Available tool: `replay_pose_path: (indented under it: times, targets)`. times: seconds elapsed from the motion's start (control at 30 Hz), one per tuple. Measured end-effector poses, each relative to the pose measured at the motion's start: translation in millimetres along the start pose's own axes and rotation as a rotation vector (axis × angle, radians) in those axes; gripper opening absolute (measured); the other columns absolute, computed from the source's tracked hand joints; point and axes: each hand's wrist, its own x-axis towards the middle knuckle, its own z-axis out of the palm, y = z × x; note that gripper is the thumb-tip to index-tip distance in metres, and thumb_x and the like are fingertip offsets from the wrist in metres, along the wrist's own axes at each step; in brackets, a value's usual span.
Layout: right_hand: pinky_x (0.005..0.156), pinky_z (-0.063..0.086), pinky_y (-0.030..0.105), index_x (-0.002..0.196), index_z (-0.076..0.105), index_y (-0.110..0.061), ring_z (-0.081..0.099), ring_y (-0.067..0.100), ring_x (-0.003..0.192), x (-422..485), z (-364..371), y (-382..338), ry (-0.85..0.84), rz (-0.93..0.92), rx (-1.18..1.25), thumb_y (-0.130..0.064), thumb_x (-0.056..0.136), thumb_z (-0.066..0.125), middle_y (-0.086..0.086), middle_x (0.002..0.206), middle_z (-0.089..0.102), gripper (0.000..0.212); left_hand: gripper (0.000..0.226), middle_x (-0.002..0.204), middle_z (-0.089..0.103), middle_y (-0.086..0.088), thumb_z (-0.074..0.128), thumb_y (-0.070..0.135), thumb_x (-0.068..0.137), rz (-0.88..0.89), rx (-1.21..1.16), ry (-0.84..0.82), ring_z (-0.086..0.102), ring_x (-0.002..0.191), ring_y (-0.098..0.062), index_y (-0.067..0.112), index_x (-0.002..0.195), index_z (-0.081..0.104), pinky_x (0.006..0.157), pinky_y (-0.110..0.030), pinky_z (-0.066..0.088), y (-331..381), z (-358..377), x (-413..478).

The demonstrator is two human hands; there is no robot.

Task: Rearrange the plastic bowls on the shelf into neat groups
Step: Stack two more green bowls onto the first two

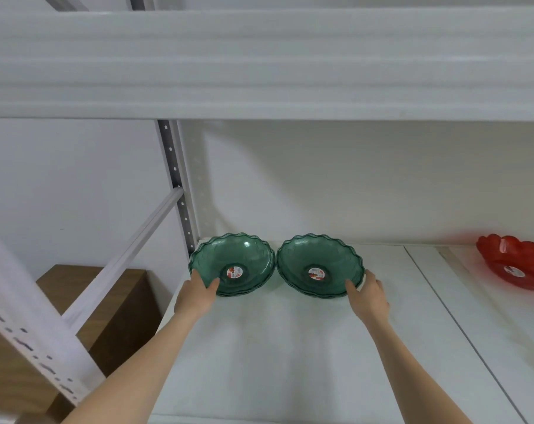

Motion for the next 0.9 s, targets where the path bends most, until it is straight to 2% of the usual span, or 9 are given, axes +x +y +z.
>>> replay_pose_path:
  times: [0.1, 0.17, 0.27, 0.4, 0.67, 0.9]
  targets:
    - [0.102, 0.033, 0.049, 0.146, 0.027, -0.014, 0.039, 0.033, 0.131, -17, -18, 2, 0.005, -0.083, -0.139, -0.047, 0.090, 0.050, 0.011, 0.145, 0.041, 0.068, 0.067, 0.129, 0.049, -0.022, 0.046, 0.047, 0.093, 0.025, 0.163, 0.025, 0.046, 0.122, -0.040, 0.008, 0.144, 0.028, 0.097, -0.050, 0.045, 13, -10, -24]
    - [0.106, 0.029, 0.048, 0.148, 0.024, -0.016, 0.033, 0.030, 0.138, -30, -33, 5, 0.018, -0.136, -0.218, -0.052, 0.089, 0.047, 0.009, 0.152, 0.035, 0.073, 0.072, 0.138, 0.044, -0.023, 0.043, 0.050, 0.094, 0.088, 0.297, 0.060, 0.041, 0.129, -0.040, 0.005, 0.147, 0.024, 0.101, -0.049, 0.042, 22, -16, -44]
    - [0.110, 0.024, 0.048, 0.149, 0.021, -0.018, 0.024, 0.025, 0.144, -51, -61, 11, 0.042, -0.209, -0.328, -0.059, 0.089, 0.041, 0.007, 0.157, 0.027, 0.076, 0.074, 0.155, 0.029, -0.018, 0.038, 0.053, 0.095, 0.197, 0.438, 0.116, 0.021, 0.145, -0.035, 0.006, 0.150, 0.020, 0.115, -0.049, 0.026, 38, -22, -74]
    - [0.113, 0.021, 0.050, 0.150, 0.017, -0.021, 0.020, 0.024, 0.146, -80, -102, 23, 0.074, -0.256, -0.443, -0.064, 0.087, 0.035, 0.006, 0.158, 0.023, 0.078, 0.076, 0.160, 0.018, -0.015, 0.031, 0.058, 0.094, 0.301, 0.554, 0.153, 0.005, 0.149, -0.030, 0.013, 0.153, 0.015, 0.118, -0.053, 0.014, 58, -23, -116]
    - [0.113, 0.021, 0.052, 0.151, 0.011, -0.023, 0.020, 0.025, 0.146, -116, -182, 62, 0.116, -0.269, -0.519, -0.067, 0.087, 0.030, 0.007, 0.159, 0.019, 0.080, 0.081, 0.161, 0.012, -0.016, 0.028, 0.068, 0.088, 0.431, 0.629, 0.169, 0.000, 0.150, -0.031, 0.021, 0.153, 0.014, 0.118, -0.054, 0.006, 105, -8, -188]
    - [0.111, 0.022, 0.054, 0.151, 0.009, -0.022, 0.028, 0.027, 0.142, -122, -244, 121, 0.109, -0.253, -0.518, -0.069, 0.086, 0.029, 0.009, 0.159, 0.020, 0.082, 0.083, 0.160, 0.015, -0.018, 0.030, 0.071, 0.086, 0.448, 0.573, 0.144, 0.006, 0.149, -0.034, 0.021, 0.152, 0.018, 0.118, -0.055, 0.012, 160, 47, -255]
